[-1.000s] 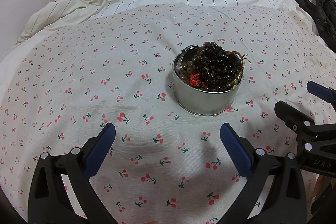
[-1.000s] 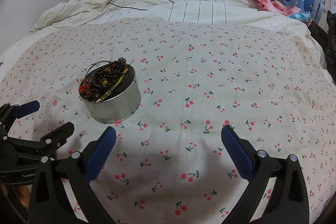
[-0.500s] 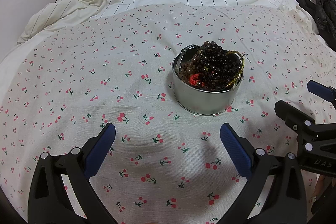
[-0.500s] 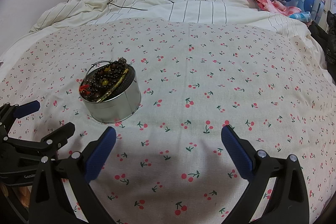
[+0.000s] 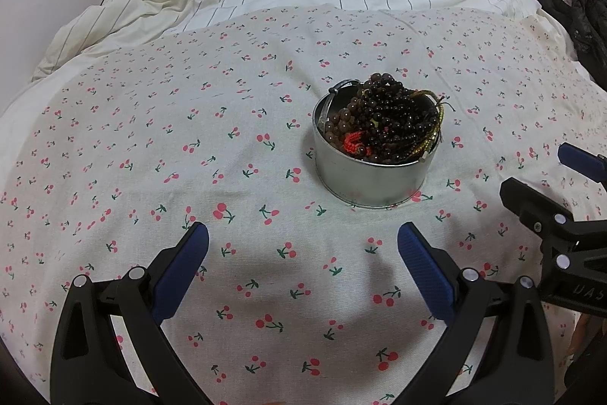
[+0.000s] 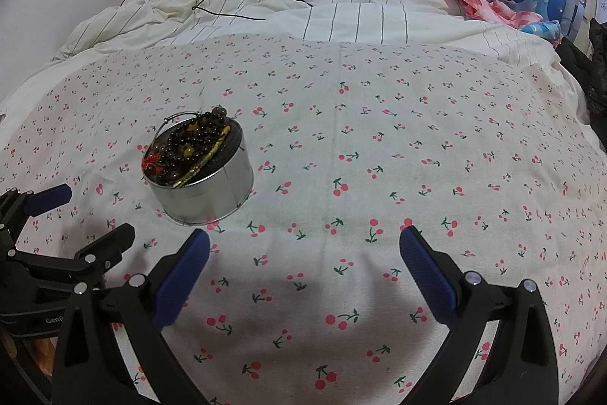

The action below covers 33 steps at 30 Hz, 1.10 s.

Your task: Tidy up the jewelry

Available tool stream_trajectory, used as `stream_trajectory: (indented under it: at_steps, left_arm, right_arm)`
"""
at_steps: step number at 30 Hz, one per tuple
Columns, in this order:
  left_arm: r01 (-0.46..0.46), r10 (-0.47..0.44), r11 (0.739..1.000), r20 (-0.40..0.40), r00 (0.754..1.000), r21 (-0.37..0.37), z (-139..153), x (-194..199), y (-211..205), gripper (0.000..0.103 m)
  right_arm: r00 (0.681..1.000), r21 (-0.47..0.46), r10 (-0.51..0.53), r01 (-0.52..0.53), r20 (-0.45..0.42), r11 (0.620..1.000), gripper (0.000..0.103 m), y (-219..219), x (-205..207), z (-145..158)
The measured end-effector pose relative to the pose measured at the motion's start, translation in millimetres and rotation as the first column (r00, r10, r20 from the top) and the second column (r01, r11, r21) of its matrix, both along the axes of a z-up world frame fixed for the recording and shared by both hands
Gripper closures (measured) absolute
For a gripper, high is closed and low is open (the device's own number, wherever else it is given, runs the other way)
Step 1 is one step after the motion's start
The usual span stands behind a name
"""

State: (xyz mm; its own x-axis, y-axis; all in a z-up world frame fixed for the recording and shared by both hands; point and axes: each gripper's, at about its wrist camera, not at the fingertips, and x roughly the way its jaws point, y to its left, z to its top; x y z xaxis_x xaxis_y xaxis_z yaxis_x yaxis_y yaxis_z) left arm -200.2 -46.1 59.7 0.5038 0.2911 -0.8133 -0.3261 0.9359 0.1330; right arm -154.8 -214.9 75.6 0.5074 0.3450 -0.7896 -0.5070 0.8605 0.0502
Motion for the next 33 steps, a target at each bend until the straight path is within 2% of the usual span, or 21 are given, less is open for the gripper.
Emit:
stream_trajectory:
  at_steps: [20,25,33]
  left_arm:
    - [0.004,-0.004,1.000,-0.005,1.000,-0.008,-2,0,1,0.007]
    - [-0.022,0.023,0.996,0.000,1.000,-0.087,-4,0,9,0.007]
    - [-0.028,0.028,0.998,0.000,1.000,-0.064,-5,1,8,0.007]
  right_arm:
    - [1.000,0.001,-0.001,0.001,0.000,1.000,0.007,0,0,0]
    - [1.000,0.010,0.000,0.000,0.010,1.000,0.007,1,-1,2]
    - [1.000,0.010,0.002,-0.002,0.007,1.000,0.007,3,-2,2]
